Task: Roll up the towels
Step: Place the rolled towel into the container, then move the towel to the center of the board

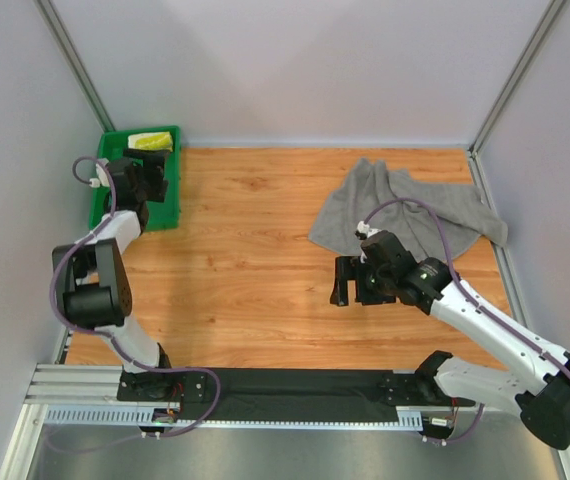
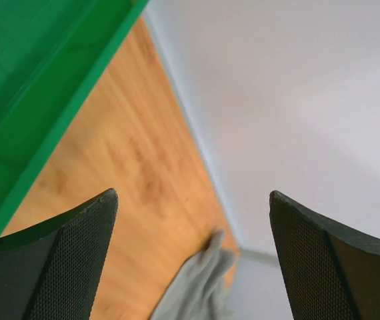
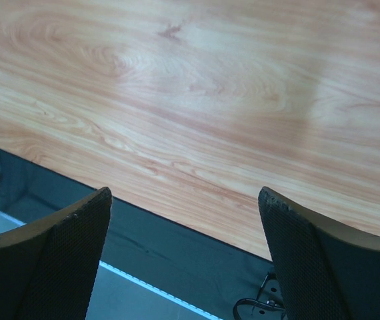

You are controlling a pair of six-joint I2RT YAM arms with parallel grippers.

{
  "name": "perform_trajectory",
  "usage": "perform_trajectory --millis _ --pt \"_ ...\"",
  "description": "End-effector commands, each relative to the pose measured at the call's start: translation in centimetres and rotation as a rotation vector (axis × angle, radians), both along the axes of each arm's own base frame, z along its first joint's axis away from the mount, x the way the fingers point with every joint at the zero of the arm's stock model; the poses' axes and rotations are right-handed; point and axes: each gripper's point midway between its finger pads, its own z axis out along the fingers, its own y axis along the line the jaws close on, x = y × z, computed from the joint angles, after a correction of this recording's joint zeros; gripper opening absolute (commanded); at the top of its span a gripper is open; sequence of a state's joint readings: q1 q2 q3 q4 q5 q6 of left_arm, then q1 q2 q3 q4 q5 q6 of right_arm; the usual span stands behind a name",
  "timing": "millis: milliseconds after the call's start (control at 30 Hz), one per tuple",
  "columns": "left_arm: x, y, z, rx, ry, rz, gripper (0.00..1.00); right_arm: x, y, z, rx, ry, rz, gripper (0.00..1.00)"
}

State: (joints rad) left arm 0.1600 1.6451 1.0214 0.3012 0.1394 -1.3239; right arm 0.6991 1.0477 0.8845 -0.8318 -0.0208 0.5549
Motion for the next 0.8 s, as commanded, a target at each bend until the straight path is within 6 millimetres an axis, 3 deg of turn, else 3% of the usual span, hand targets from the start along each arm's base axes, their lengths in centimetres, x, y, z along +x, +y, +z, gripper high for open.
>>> perform_trajectory --millis 0,33,67,100,133,167,200,233,267,300,333,367,433,467,500,533,567,600,667,700,767 --pt "-6.0 -3.9 -0.7 0.185 0.088 -0.207 0.99 2.7 -2.3 2.5 -0.108 -0.103 -0.137 0.92" --pt "-7.1 -4.3 -0.5 0.249 0.101 -0.223 0.99 3.5 -3.8 2.4 -0.190 -0.123 -0.206 0.96" --pt "-8.6 -5.5 1.6 0.330 0.080 -0.242 0.99 4.3 -4.0 3.4 -0.204 -0.153 -0.232 0.98" --pt "-10.8 -5.8 0.2 0.432 0.176 -0.295 1.00 4.9 -4.3 3.5 -0.227 -0.169 -0.247 1.00" --pt "-12.2 -7.9 0.6 0.508 0.183 -0.353 0.99 5.7 -4.0 3.0 -0.256 -0.161 -0.243 1.00" --pt "-14.1 -7.5 1.9 0.628 0.201 -0.351 0.99 6.7 -3.8 3.6 -0.260 -0.168 -0.237 1.00" --pt "-15.2 -8.4 2.8 0.676 0.191 -0.388 0.99 7.4 -3.5 3.7 -0.260 -0.164 -0.236 1.00" --pt "-17.0 -10.3 4.7 0.724 0.132 -0.456 0.99 8.0 -2.4 2.4 -0.264 -0.109 -0.206 1.00" --pt "-18.8 -10.3 5.4 0.798 0.145 -0.505 1.00 9.4 -1.9 3.3 -0.240 -0.118 -0.203 1.00" --pt "-20.1 -10.1 6.1 0.832 0.145 -0.508 1.00 10.1 -1.4 3.0 -0.238 -0.097 -0.187 1.00" --pt "-22.2 -9.7 8.2 0.851 0.084 -0.485 1.00 10.4 -0.7 2.8 -0.222 -0.063 -0.156 1.00" --pt "-23.5 -9.1 7.8 0.859 0.093 -0.479 0.99 11.4 -0.7 1.6 -0.250 -0.023 -0.141 1.00" --pt "-25.2 -8.4 7.8 0.853 0.064 -0.452 0.99 13.1 0.2 2.3 -0.222 -0.015 -0.132 1.00" --pt "-26.6 -7.8 8.1 0.855 0.029 -0.430 0.99 14.1 0.1 0.8 -0.239 0.022 -0.137 1.00" --pt "-27.2 -7.6 8.2 0.902 0.003 -0.453 0.99 15.3 0.5 1.4 -0.219 0.011 -0.140 1.00" --pt "-28.2 -7.6 8.9 0.922 -0.054 -0.462 0.99 15.7 0.9 0.7 -0.209 0.040 -0.133 1.00" --pt "-28.6 -7.1 8.9 0.946 -0.055 -0.451 0.98 16.4 0.8 0.2 -0.209 0.056 -0.141 0.99" --pt "-29.4 -6.5 8.3 0.964 -0.019 -0.454 0.97 16.9 1.0 -1.7 -0.228 0.098 -0.139 0.99" --pt "-30.5 -5.9 8.4 0.994 -0.005 -0.458 0.96 18.0 2.0 -2.2 -0.208 0.114 -0.117 0.98" --pt "-31.0 -5.5 7.6 1.031 0.028 -0.485 0.95 18.3 2.2 -4.0 -0.228 0.153 -0.111 0.98" --pt "-31.3 -4.4 6.2 1.070 0.087 -0.468 0.90 19.2 2.8 -4.6 -0.232 0.161 -0.104 0.97"
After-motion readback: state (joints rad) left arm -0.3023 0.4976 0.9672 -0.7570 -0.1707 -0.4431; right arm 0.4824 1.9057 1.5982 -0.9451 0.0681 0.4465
